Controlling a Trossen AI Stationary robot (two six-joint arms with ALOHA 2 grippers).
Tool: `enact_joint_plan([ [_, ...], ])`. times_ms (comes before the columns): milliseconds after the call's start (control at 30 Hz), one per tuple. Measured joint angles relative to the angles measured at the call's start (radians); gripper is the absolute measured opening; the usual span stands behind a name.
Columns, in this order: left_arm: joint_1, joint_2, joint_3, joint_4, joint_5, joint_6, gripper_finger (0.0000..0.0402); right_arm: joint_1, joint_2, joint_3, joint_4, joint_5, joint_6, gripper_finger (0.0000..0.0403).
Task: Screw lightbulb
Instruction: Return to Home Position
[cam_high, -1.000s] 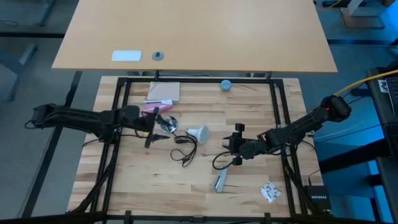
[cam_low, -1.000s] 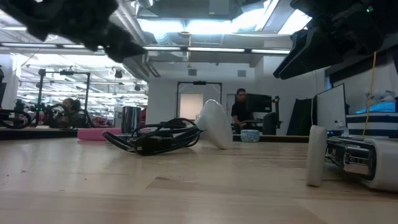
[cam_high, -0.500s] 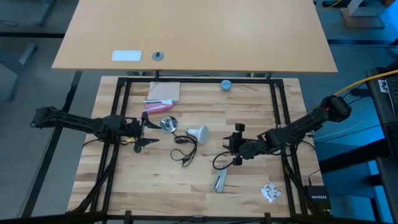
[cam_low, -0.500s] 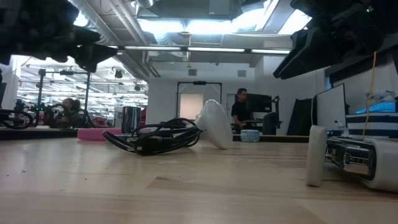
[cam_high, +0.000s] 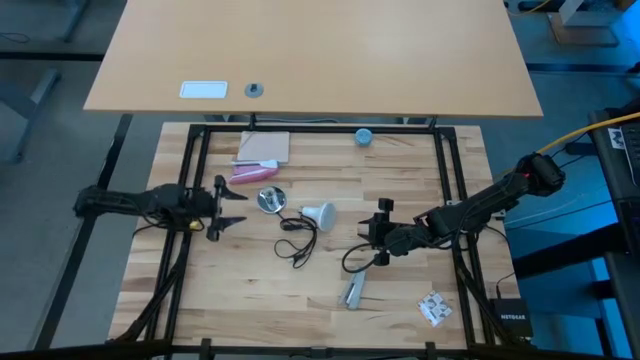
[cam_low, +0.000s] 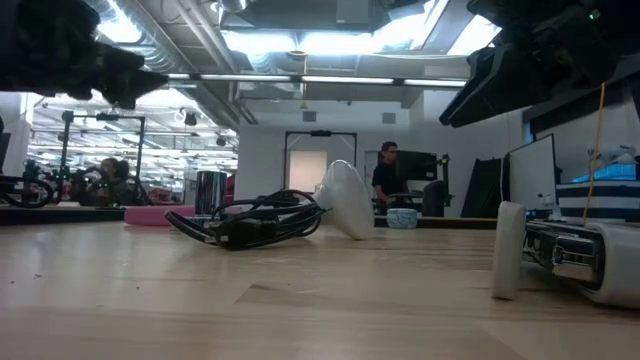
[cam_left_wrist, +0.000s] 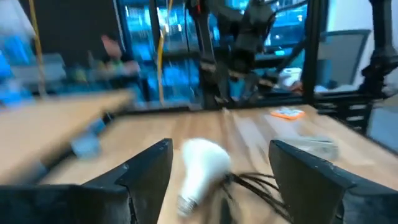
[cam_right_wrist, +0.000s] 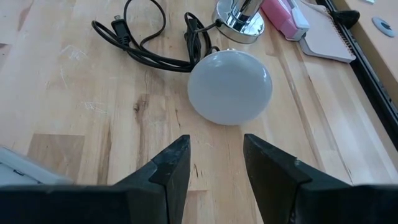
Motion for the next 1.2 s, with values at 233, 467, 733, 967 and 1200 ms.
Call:
enact_joint_plan([
  [233, 0.044, -0.003, 0.0, 0.0, -0.011, 0.256, 0.0258, 0.0, 0.0, 0.0, -0.002, 0.0, 0.0, 0.0154],
  [467, 0.048, -0.001, 0.0, 0.0, -0.012, 0.236, 0.0258, 0.0, 0.0, 0.0, -0.001, 0.0, 0.0, 0.0154],
  [733, 0.048, 0.002, 0.0, 0.0, -0.011, 0.191, 0.0258, 0.0, 0.0, 0.0, -0.001, 0.0, 0.0, 0.0154],
  [967, 0.048, 0.002, 0.0, 0.0, -0.011, 0.191, 0.0258, 0.0, 0.0, 0.0, -0.001, 0.0, 0.0, 0.0154],
  [1200, 0.048, 0.002, 0.0, 0.0, -0.011, 0.192, 0.0258, 0.0, 0.0, 0.0, -0.001, 0.0, 0.0, 0.0154],
])
